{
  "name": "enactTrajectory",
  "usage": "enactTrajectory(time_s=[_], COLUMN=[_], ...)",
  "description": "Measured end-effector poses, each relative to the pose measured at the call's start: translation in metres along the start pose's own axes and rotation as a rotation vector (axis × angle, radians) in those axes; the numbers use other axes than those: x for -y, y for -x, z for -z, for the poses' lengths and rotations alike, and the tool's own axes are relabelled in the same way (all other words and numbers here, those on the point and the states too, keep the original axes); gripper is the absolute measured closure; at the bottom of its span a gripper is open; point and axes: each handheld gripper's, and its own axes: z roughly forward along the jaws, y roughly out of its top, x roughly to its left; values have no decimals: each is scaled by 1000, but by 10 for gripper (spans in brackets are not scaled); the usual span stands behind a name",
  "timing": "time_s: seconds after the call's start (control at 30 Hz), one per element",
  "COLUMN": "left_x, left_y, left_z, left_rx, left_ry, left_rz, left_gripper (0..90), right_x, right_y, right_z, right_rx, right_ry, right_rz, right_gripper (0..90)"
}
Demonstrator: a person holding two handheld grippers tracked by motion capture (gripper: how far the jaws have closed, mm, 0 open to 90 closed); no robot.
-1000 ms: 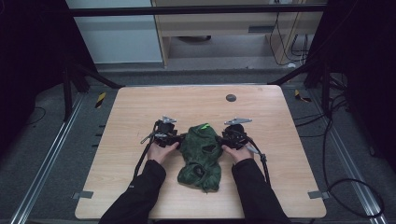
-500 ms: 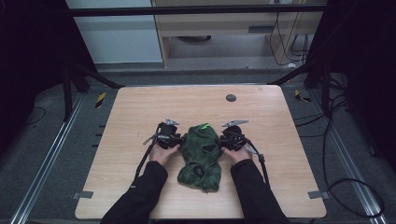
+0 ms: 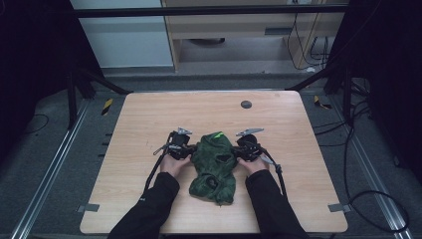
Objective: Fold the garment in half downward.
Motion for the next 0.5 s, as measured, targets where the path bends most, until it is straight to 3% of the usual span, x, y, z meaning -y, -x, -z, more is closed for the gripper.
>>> enactTrajectory(time_s=[0.5], left_x=[-8], left_y=[7], left_z=[27], left_rx=[17], left_ry=[60], left_rz=[-44], left_gripper=[898], right_x=[-8], right_y=[-3], right_z=[21], right_rx=[-19], right_ry=[70], right_rz=[27], right_gripper=[856])
